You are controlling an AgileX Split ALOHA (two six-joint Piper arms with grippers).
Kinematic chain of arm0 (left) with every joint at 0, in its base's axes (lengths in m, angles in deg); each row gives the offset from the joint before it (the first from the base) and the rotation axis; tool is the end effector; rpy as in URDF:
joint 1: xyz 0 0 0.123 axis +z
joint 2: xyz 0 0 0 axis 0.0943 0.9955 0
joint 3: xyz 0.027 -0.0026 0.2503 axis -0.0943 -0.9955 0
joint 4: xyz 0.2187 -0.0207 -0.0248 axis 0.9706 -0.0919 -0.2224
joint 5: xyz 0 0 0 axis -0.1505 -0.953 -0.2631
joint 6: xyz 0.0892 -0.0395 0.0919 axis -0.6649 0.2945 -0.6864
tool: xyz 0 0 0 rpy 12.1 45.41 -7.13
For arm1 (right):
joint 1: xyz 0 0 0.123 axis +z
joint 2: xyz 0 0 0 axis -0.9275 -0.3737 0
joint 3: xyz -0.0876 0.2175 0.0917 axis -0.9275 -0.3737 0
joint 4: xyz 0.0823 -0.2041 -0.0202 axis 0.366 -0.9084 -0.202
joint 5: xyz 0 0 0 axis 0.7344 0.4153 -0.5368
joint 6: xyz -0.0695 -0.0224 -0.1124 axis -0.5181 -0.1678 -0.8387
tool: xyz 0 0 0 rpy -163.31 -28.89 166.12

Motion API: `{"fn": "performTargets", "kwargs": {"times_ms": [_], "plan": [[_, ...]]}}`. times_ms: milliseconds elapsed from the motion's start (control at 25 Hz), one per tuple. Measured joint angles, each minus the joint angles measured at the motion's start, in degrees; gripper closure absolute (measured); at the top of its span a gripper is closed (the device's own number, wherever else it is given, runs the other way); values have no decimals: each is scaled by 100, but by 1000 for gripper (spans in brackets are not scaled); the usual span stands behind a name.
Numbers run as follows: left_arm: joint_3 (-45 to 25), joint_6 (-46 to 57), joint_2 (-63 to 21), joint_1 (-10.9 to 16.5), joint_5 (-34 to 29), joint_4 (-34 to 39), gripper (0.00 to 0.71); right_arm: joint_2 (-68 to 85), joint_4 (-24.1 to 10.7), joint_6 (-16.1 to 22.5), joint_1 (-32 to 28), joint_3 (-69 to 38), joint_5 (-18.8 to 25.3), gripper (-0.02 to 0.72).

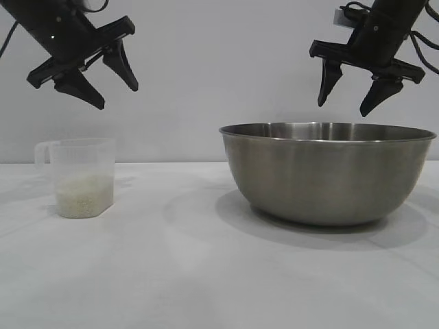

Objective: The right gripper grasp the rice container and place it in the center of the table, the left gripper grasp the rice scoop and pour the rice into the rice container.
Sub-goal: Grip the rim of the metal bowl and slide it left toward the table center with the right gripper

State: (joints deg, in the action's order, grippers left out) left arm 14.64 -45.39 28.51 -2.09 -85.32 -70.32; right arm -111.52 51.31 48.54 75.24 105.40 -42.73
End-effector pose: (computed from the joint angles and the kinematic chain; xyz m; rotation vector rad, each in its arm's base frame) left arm 0.4318 -0.1064 0.1683 0.0248 2.3406 -0.6374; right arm 0.4543 0.0841 0.1549 -0.0186 2.5613 0.3691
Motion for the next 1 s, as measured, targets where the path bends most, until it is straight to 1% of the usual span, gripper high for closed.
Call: {"fn": "performTargets", "kwargs": {"times_ms": [480, 600, 720, 840, 1000], "plan": [[0, 0, 0, 0, 0, 22, 319, 0, 0, -2, 0, 0, 0, 196], [0, 0, 21, 0, -25, 22, 319, 37, -134, -24, 0, 0, 128, 196], [0, 0, 39, 0, -75, 22, 319, 204, -411, -24, 0, 0, 458, 196], [0, 0, 54, 0, -124, 22, 319, 427, -682, -48, 0, 14, 965, 196], [0, 0, 60, 0, -133, 22, 319, 647, -775, -99, 0, 38, 2056, 196]]}}
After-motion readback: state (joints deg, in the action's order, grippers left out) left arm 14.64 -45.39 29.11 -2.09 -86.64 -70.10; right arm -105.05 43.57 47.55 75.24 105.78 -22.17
